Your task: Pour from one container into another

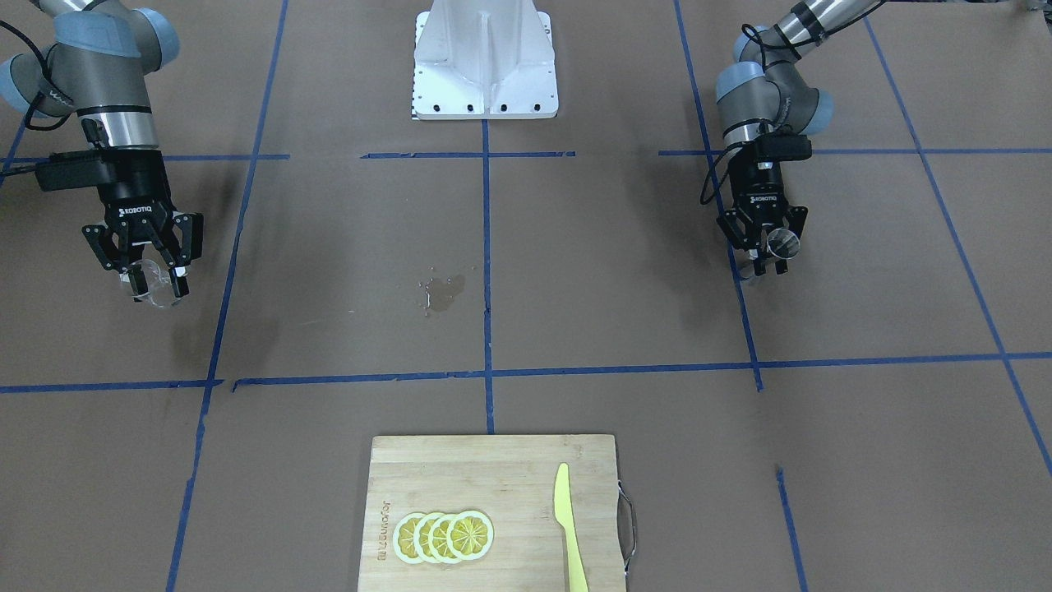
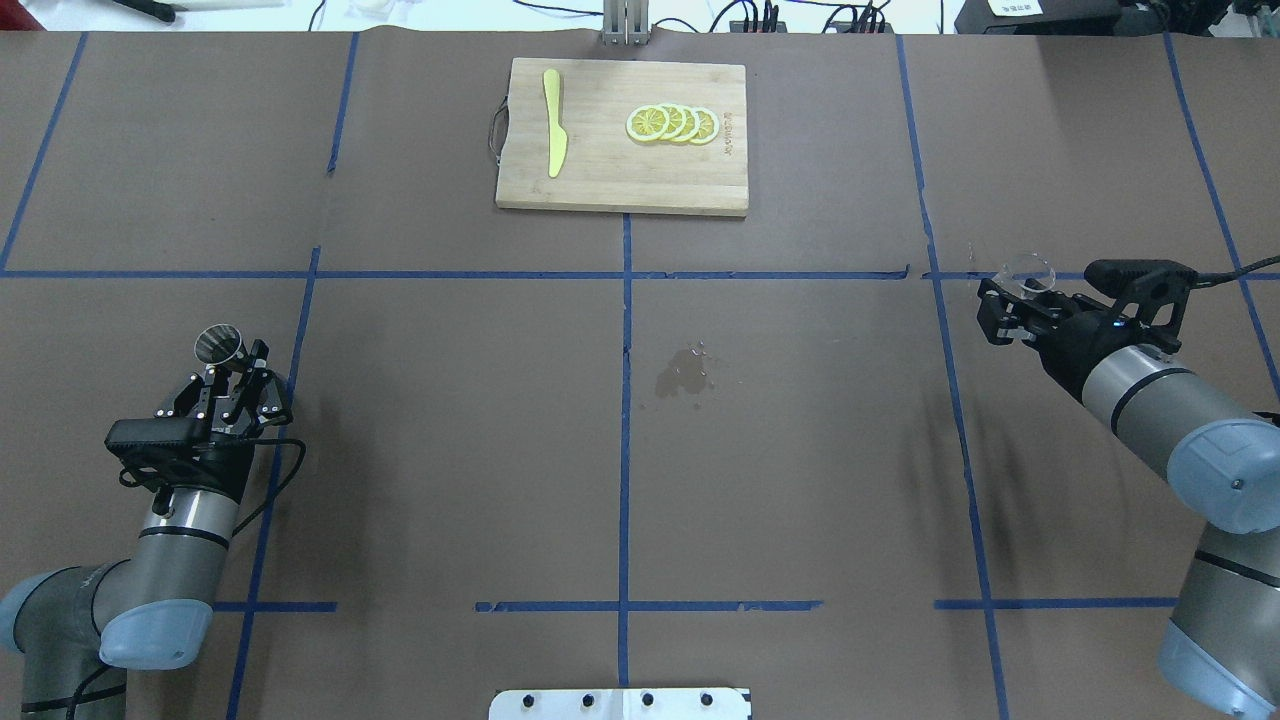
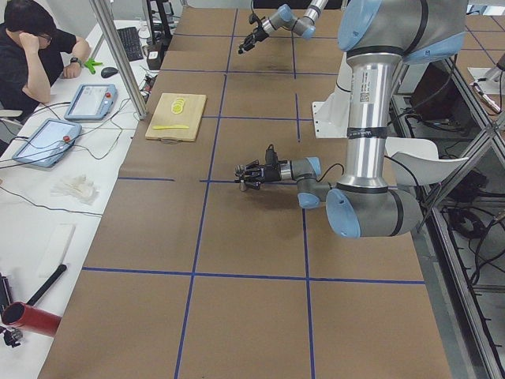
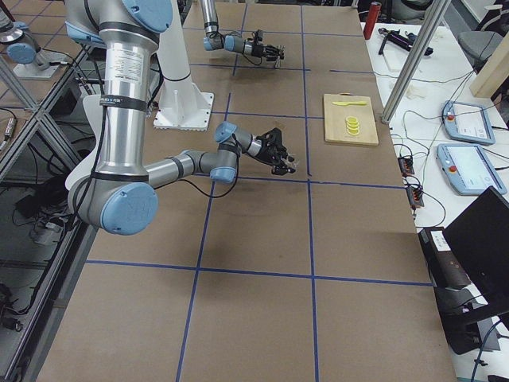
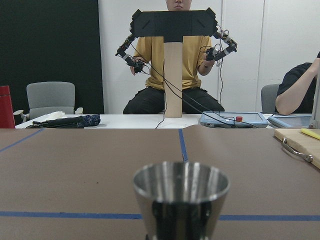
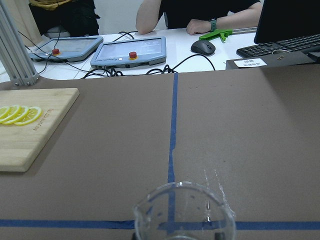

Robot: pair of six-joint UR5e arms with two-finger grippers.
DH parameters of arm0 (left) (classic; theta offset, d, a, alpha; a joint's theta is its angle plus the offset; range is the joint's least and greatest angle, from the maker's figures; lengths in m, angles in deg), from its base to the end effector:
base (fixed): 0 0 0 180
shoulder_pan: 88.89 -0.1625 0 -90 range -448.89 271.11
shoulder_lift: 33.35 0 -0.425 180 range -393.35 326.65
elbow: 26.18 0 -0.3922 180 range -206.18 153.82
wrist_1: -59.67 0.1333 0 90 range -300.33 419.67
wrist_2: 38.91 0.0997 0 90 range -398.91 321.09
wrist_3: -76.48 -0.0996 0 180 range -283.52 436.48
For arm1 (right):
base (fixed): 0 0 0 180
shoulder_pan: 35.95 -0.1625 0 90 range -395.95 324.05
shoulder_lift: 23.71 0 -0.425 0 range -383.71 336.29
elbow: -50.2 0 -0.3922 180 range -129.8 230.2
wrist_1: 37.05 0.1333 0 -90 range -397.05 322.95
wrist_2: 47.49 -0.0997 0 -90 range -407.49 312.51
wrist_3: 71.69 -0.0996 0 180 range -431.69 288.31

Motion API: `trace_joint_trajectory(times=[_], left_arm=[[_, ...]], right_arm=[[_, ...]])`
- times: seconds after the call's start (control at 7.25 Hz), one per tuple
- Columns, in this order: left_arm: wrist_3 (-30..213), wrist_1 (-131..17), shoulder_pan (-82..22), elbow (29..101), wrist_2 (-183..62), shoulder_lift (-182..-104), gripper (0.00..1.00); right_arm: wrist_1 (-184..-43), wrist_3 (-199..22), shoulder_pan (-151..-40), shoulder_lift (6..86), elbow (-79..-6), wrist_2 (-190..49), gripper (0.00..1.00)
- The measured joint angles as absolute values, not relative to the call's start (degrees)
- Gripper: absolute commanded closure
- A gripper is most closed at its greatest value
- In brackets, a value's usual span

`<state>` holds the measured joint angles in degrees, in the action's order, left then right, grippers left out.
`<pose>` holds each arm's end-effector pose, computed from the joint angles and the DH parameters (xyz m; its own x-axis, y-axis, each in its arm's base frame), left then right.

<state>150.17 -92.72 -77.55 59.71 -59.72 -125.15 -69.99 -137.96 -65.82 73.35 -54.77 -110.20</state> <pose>0.4316 -0.3175 0.5343 0.7121 -0.0410 -0.7009 0.6921 0.2090 0.6909 -0.3086 -0.3836 0.4774 0.6590 -0.0340 0.7514 -0.5873 0.6009 0.5422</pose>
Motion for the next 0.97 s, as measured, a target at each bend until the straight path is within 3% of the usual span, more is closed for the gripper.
trace_joint_trajectory(times=[0.41, 0.97], left_arm=[[148.7, -92.7, -77.6, 60.4, -60.7, -125.0, 0.01], [144.7, -92.8, -77.2, 64.3, -64.7, -122.7, 0.0]], right_arm=[[-69.9, -138.0, -64.2, 73.7, -53.8, -107.6, 1.0], [-70.0, -138.5, -61.6, 73.8, -53.3, -103.6, 1.0]])
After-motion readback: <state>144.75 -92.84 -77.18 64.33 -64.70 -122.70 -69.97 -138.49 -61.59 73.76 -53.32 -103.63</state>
